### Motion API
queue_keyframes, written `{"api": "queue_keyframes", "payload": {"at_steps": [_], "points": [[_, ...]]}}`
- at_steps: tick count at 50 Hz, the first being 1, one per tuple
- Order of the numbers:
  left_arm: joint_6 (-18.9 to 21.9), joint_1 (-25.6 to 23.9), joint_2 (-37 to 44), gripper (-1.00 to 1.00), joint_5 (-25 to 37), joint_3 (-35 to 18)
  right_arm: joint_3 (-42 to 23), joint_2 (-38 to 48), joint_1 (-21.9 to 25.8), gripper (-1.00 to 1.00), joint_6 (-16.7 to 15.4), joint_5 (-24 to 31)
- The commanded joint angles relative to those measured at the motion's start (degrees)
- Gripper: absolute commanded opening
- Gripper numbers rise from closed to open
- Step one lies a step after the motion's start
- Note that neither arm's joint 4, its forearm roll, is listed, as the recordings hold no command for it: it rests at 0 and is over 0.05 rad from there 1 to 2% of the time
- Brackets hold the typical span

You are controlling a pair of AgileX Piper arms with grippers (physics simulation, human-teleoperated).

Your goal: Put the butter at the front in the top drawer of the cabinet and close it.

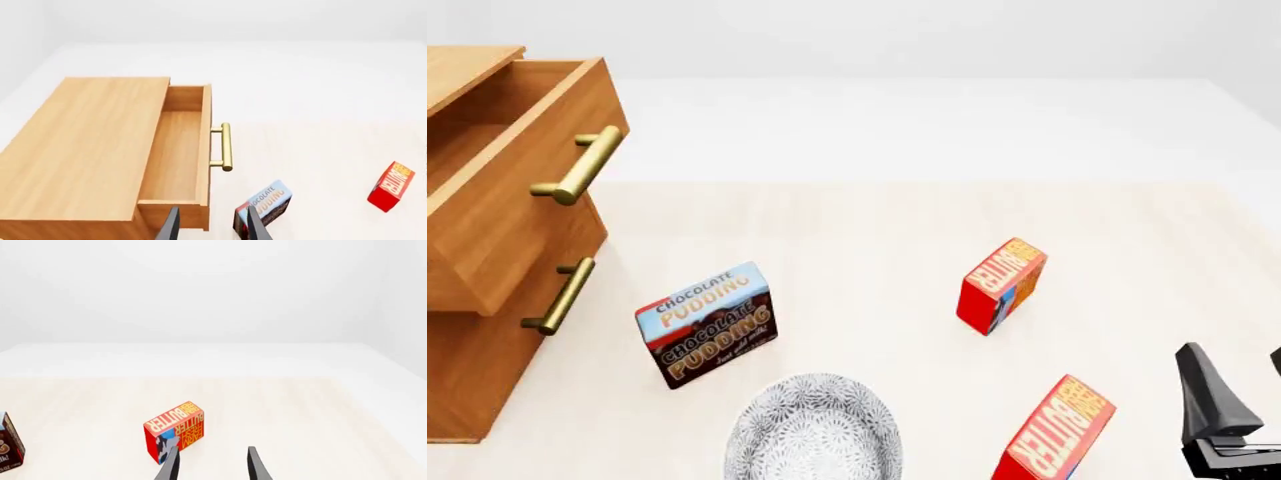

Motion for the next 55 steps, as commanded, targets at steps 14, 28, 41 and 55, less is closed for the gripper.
{"api": "queue_keyframes", "payload": {"at_steps": [14, 28, 41, 55], "points": [[-3.93, -2.55, 14.41, 1.0, 9.08, -12.73, 0.04, 0.02, -0.02, 1.0, 0.01, -0.08], [-4.72, -3.19, 21.28, 1.0, 10.14, -16.0, 0.03, 0.03, 0.0, 1.0, 0.0, -0.07], [-5.94, -3.67, 26.09, 1.0, 8.11, -14.01, 0.04, 0.02, 0.0, 1.0, 0.02, -0.08], [-6.25, -1.33, 27.76, 1.0, 6.7, -12.92, 0.03, 0.02, 0.01, 1.0, 0.0, -0.08]]}}
